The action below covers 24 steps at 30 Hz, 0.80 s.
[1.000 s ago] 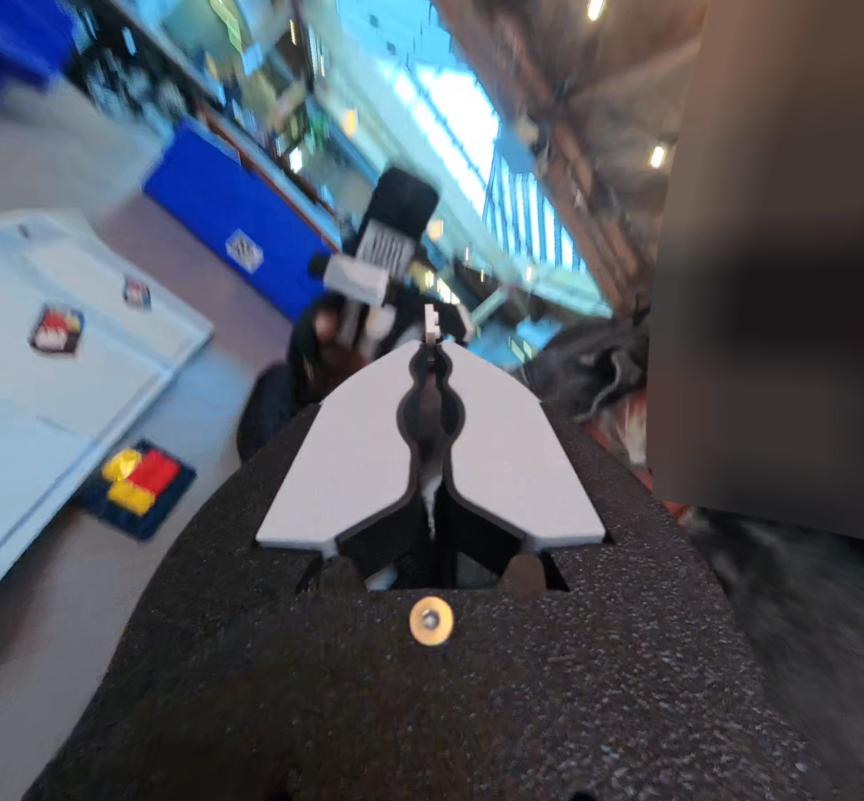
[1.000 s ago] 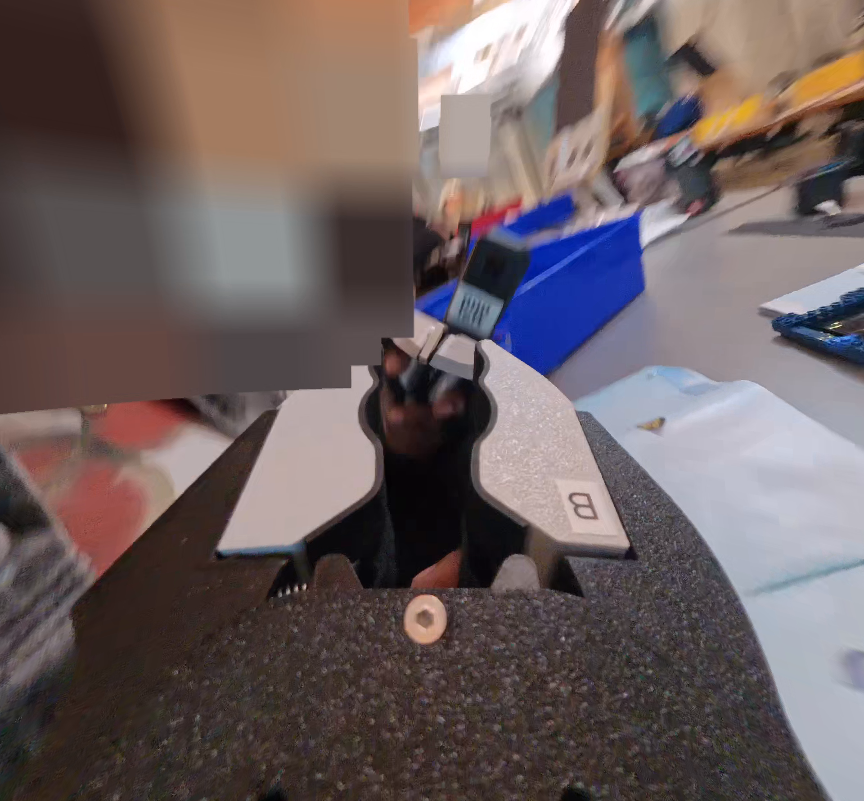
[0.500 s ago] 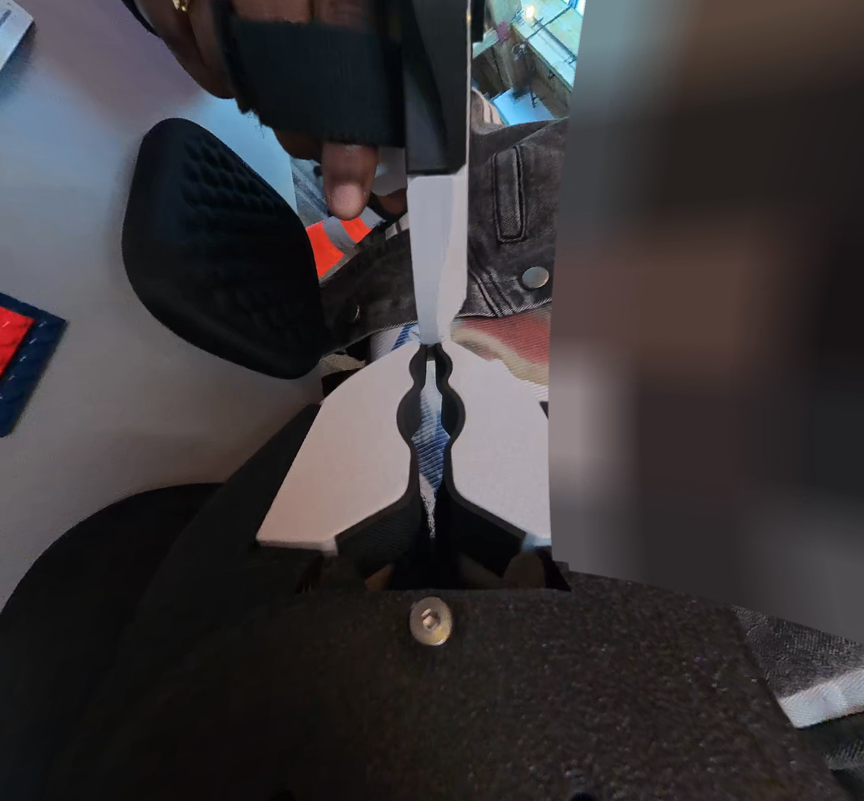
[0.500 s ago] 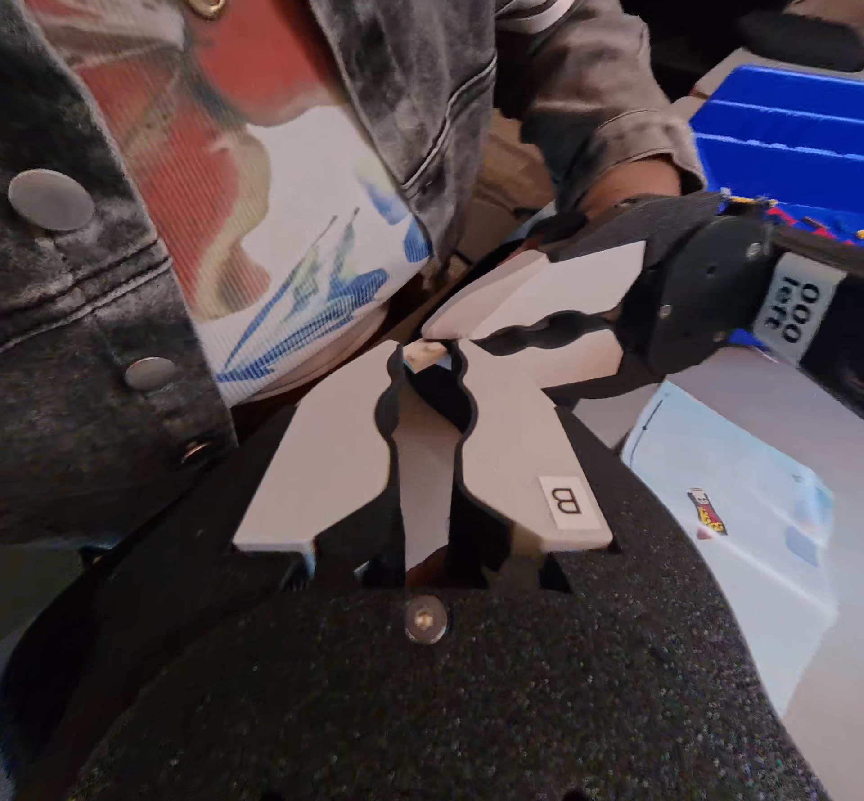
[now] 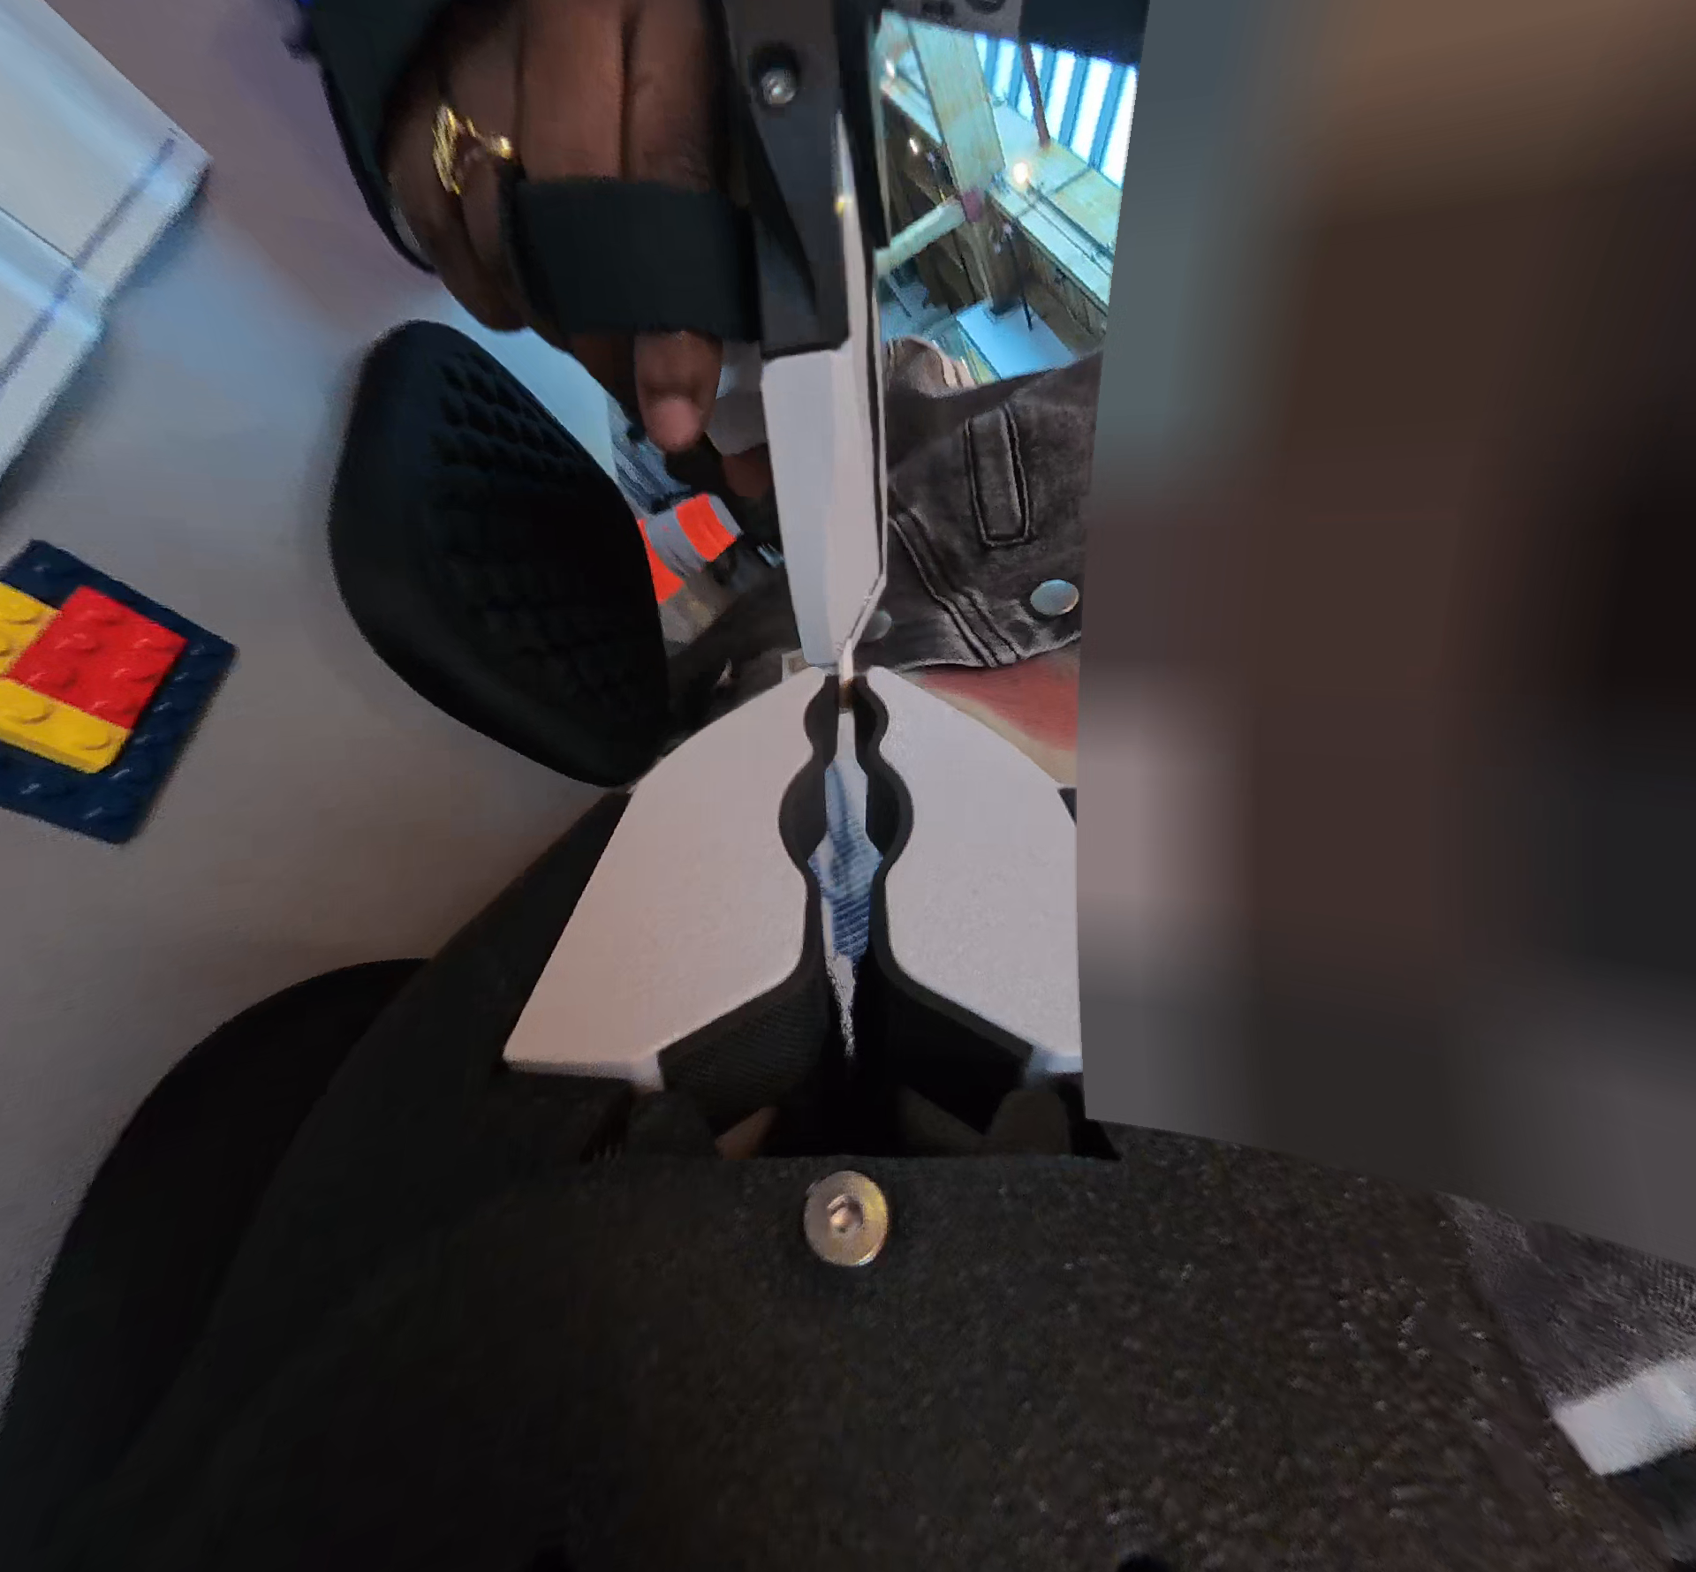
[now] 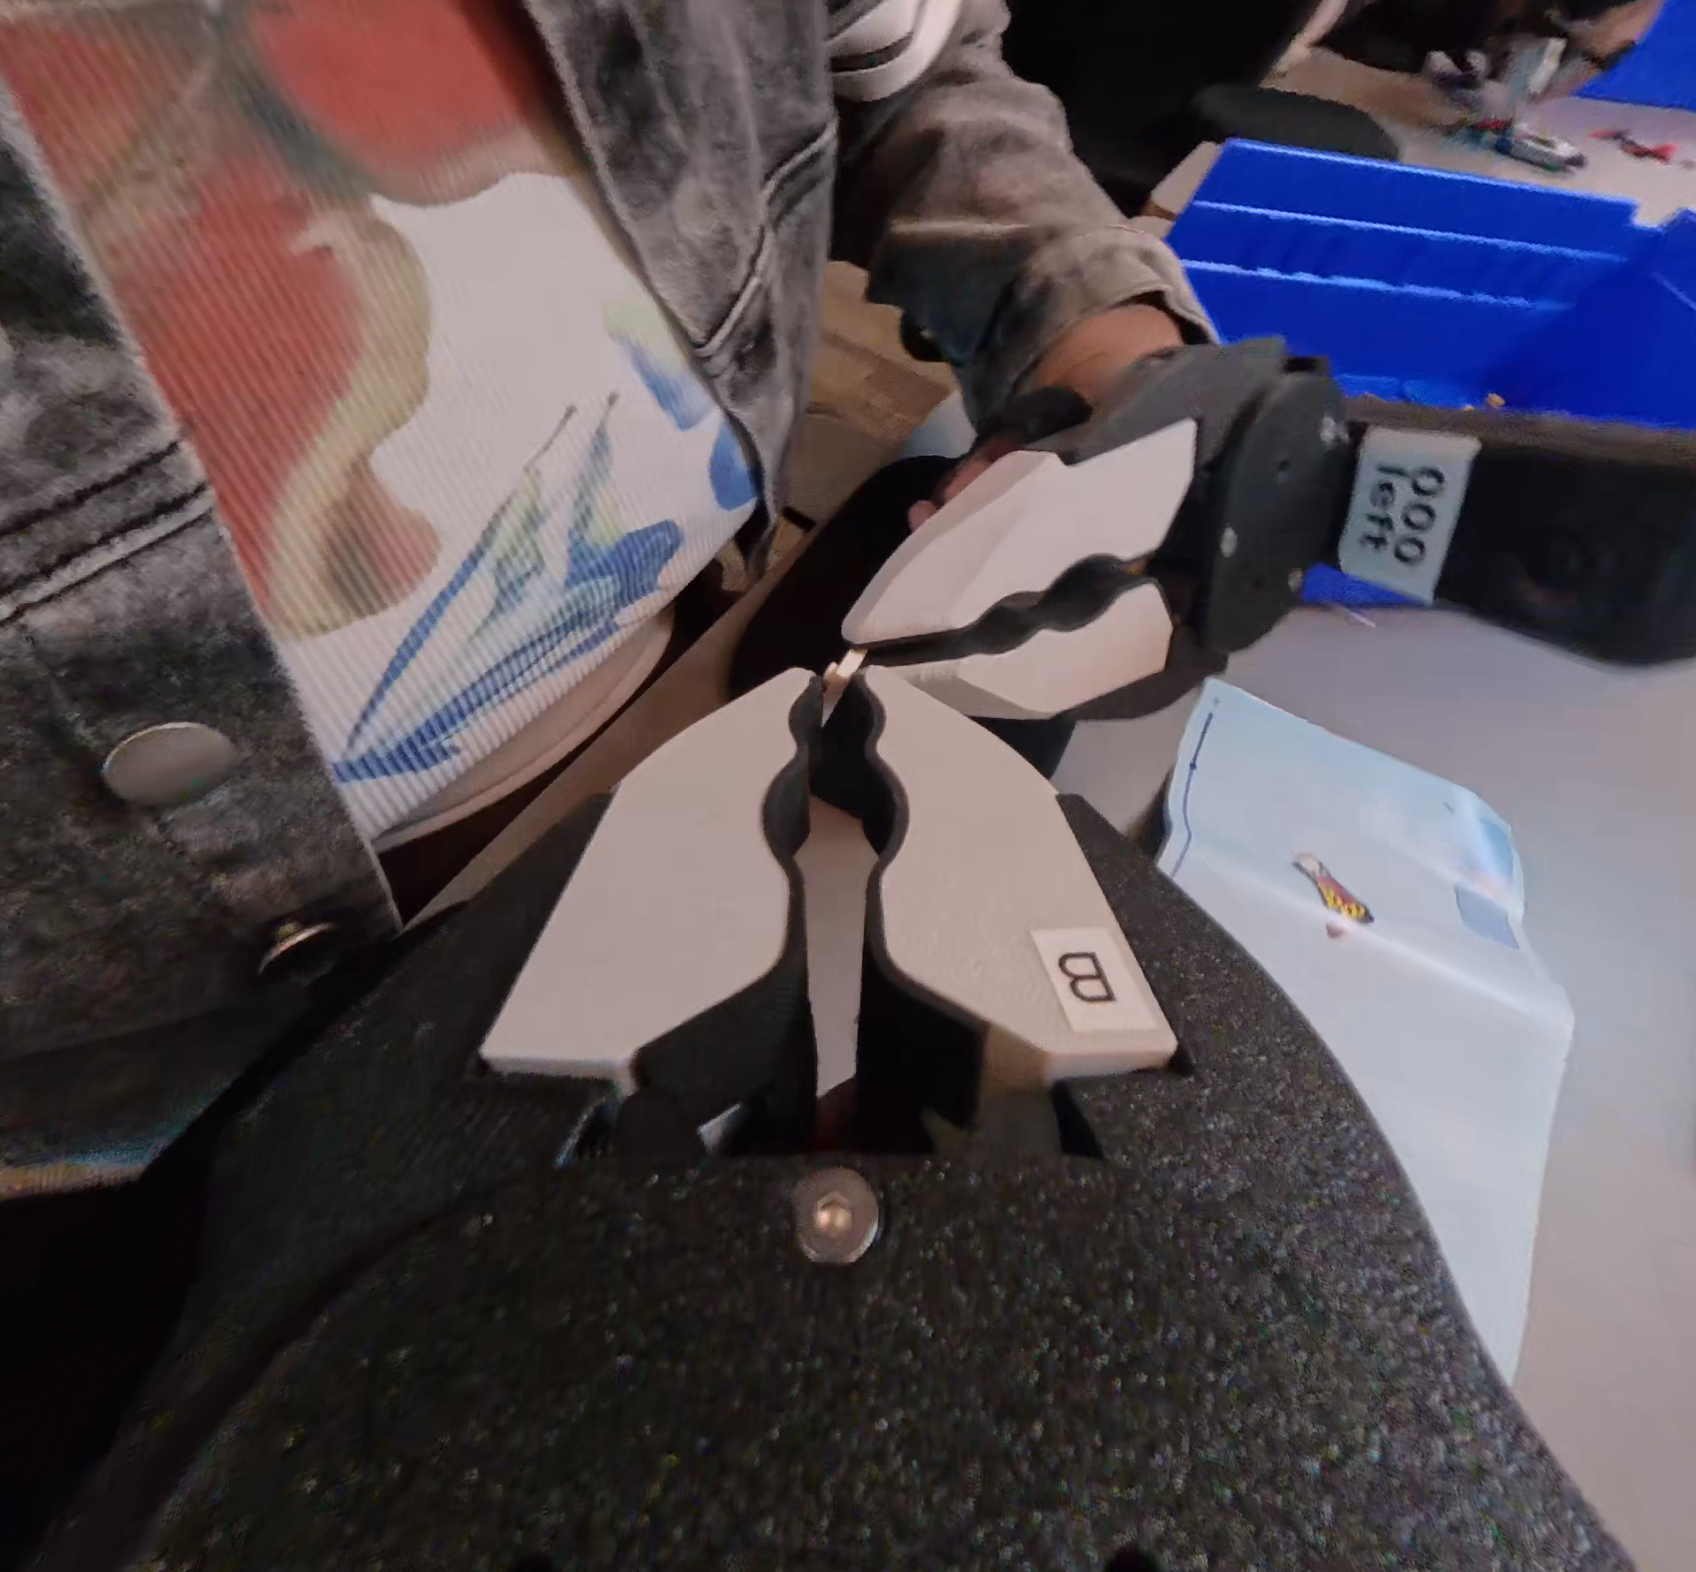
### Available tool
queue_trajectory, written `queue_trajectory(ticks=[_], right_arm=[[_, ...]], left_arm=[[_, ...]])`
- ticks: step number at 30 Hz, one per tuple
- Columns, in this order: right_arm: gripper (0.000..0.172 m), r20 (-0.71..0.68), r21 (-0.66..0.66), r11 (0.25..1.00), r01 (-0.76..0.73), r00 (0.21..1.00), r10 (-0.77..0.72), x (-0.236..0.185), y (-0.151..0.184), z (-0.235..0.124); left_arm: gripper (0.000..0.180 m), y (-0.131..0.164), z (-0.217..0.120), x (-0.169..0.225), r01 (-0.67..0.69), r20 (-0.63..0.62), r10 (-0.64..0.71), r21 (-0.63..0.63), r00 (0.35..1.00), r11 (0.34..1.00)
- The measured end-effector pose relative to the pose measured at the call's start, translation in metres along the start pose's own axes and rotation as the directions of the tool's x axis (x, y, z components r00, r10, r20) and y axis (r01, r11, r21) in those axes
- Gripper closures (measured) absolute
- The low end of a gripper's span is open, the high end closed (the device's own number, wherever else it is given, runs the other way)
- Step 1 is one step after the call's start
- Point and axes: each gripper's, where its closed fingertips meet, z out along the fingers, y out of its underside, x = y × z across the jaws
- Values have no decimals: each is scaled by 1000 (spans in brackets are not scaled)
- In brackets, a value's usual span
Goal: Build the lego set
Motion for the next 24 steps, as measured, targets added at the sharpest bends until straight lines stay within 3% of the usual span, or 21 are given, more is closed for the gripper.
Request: queue_trajectory(ticks=[5,8,9,11,13,15,20,24], right_arm=[[168,-88,155,954,-257,958,273,16,6,-10],[169,-42,332,789,-517,827,560,31,8,-23],[169,16,390,693,-607,757,654,36,8,-27],[169,146,468,511,-721,633,760,42,6,-33],[169,232,486,405,-774,561,794,43,5,-34],[169,298,479,339,-810,513,805,41,2,-32],[169,382,436,268,-859,447,809,36,-2,-24],[168,413,421,230,-877,411,812,34,-2,-21]], left_arm=[[169,-18,-13,-3,-180,98,169,119,981,976],[156,-20,-22,-12,-434,285,400,68,871,898],[152,-22,-25,-18,-534,376,490,16,787,846],[143,-28,-29,-26,-720,523,662,-124,537,683],[140,-40,-30,-20,-845,606,748,-222,271,487],[141,-46,-24,-12,-898,620,779,-282,98,338],[149,-41,-10,-15,-900,573,819,-339,34,275],[162,-42,-9,-13,-905,573,819,-330,32,267]])
